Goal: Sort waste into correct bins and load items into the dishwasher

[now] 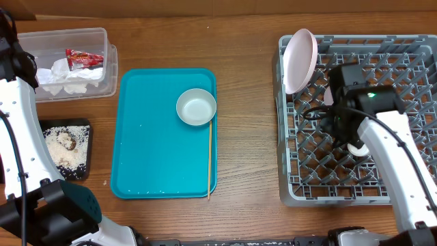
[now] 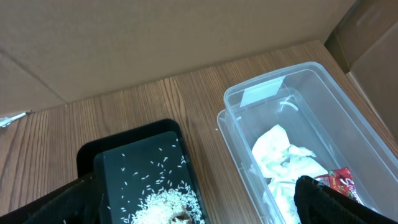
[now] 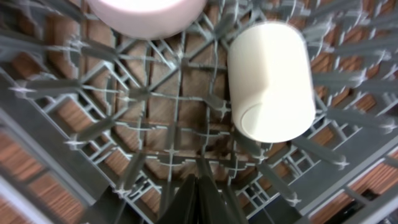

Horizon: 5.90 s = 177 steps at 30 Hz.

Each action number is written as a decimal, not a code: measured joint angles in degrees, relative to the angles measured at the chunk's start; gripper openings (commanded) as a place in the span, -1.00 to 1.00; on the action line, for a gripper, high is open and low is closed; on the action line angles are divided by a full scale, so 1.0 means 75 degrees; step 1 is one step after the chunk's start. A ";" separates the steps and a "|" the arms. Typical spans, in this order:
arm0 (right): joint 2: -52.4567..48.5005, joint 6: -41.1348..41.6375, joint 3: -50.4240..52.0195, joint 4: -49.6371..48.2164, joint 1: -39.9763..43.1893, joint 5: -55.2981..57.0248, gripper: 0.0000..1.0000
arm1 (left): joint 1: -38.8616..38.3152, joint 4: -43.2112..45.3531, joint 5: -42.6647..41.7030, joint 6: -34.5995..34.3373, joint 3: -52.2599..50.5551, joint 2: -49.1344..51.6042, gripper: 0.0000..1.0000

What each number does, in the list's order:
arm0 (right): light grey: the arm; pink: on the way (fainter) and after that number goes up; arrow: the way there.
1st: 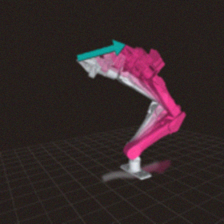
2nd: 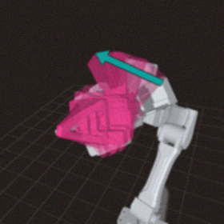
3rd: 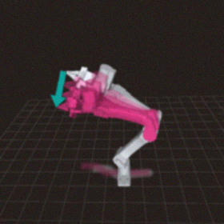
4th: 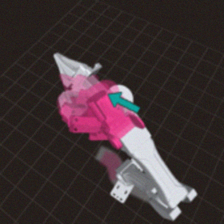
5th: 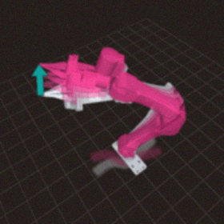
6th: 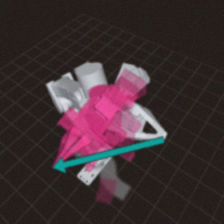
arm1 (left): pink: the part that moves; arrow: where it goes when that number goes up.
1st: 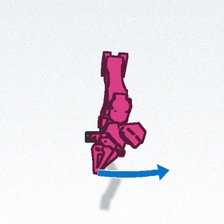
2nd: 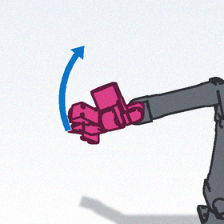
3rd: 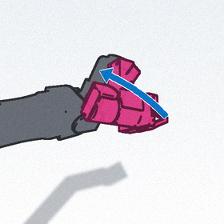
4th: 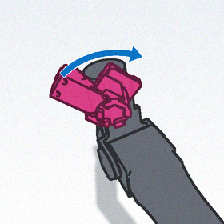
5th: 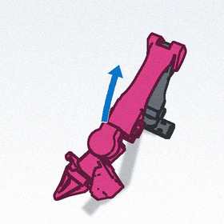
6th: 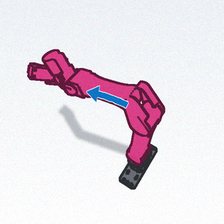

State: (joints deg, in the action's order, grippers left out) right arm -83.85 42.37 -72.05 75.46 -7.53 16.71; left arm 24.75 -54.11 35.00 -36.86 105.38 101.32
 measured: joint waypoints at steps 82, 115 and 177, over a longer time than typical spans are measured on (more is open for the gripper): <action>-0.1259 -0.0452 0.0938 -0.2022 0.0254 0.1244 -0.92 | 0.0000 0.0000 0.0000 0.0000 0.0000 0.0000 1.00; -0.1099 -0.0108 0.1072 -0.1763 0.1498 0.1008 -0.92 | 0.0000 0.0000 0.0000 0.0000 0.0000 0.0000 1.00; -0.0600 -0.3016 0.1629 -0.2926 -0.1306 -0.2559 -0.49 | 0.0000 0.0000 0.0000 0.0000 0.0000 0.0000 1.00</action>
State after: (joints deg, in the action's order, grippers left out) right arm -88.36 19.75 -59.83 53.52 -17.32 -2.48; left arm 24.75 -54.11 35.00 -36.86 105.38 101.32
